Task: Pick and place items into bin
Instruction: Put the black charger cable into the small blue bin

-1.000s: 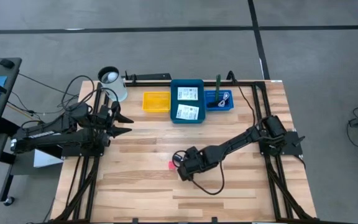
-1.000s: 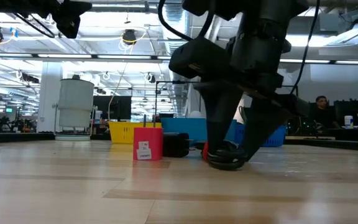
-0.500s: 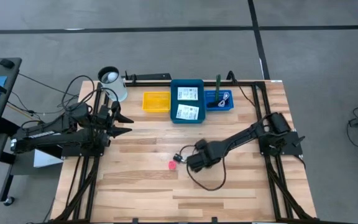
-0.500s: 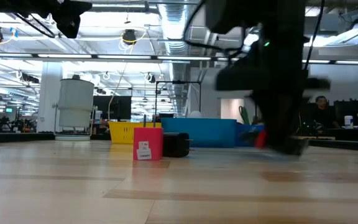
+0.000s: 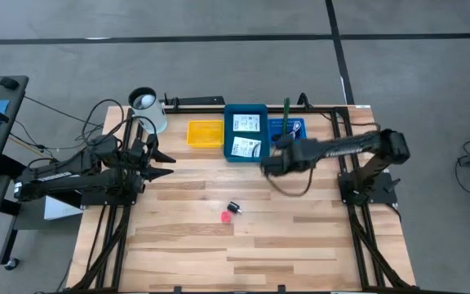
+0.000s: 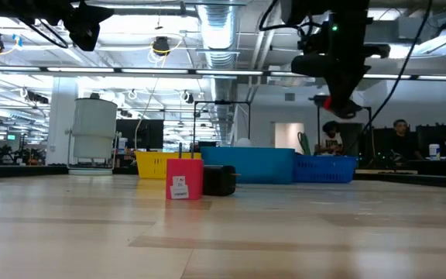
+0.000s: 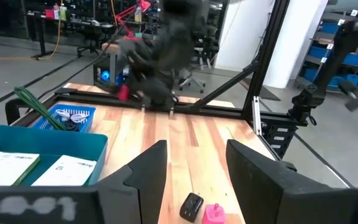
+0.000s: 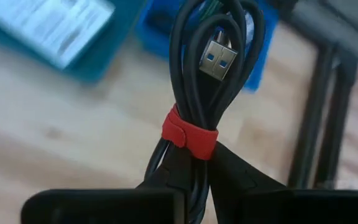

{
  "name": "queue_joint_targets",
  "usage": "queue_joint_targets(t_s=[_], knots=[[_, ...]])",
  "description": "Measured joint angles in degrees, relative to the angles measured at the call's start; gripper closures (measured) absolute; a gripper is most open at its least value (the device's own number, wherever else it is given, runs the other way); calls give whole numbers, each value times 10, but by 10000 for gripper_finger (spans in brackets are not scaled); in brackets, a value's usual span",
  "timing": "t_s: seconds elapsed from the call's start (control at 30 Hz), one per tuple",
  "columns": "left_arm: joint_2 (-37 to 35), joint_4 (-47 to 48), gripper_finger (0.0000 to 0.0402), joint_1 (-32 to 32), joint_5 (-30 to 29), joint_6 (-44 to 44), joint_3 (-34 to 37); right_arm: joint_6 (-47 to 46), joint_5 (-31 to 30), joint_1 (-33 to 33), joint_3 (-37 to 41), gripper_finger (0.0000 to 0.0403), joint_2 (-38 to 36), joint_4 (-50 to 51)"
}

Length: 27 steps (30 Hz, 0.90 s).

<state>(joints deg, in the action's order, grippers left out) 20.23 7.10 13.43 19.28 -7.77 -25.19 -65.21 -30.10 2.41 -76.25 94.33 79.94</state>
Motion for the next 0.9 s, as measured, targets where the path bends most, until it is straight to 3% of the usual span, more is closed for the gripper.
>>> queue_joint_targets(t_s=[0.23, 0.5, 0.9], knots=[[0, 0, 247, 0, 0, -2, 0, 149, -34, -128, 0, 376, -20, -32], [0, 0, 247, 0, 0, -2, 0, 336, -32, -253, 0, 374, 18, -131], [0, -1, 247, 0, -3, 14, 0, 505, 0, -346, 0, 368, 111, -199]])
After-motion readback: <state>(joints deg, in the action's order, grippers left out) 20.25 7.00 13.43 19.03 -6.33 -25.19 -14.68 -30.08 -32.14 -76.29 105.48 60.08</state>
